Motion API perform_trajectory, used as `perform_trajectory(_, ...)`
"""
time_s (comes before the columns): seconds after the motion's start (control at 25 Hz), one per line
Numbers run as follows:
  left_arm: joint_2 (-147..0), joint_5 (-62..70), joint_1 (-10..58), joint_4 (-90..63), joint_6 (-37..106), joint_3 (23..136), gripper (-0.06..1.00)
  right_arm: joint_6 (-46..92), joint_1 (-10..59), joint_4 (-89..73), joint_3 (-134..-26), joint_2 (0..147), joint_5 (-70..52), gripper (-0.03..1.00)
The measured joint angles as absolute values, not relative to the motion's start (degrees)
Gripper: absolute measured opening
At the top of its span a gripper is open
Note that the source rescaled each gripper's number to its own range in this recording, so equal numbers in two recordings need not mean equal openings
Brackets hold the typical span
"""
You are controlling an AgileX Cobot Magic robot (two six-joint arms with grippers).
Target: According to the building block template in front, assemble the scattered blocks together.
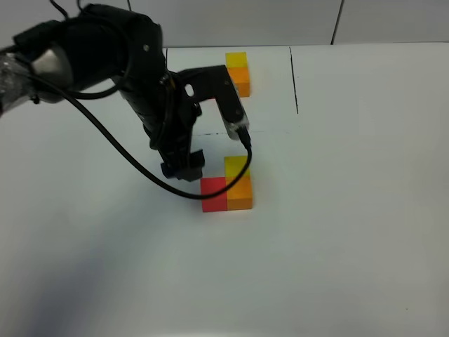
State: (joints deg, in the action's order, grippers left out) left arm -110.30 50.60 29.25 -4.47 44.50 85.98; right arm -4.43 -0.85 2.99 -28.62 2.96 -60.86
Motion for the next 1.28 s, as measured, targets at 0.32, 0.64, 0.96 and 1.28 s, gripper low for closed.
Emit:
perform_trajectory(0.32, -103.81, 49.98, 16.24, -4.57, 33.06, 85.98, 0.98, -4.43, -0.85, 2.99, -28.62, 2.96, -60.86, 0.0)
perform_trajectory(0.64, -99.41, 51.04, 7.27, -4.43, 24.53, 82.67, 0.98, -4.43, -0.85, 2.99, -28.62, 2.96, -60.86, 0.0)
perform_trajectory(0.96, -87.95, 50.91, 4.5, 0.0, 15.37, 71.33, 0.97, -4.43, -0.85, 2.99, -28.62, 2.96, -60.86, 0.0)
perform_trajectory(1.28, -70.14, 50.87, 4.43, 2.65, 8.53, 59.55, 0.97, -4.43, -0.85, 2.99, -28.62, 2.96, -60.86, 0.0)
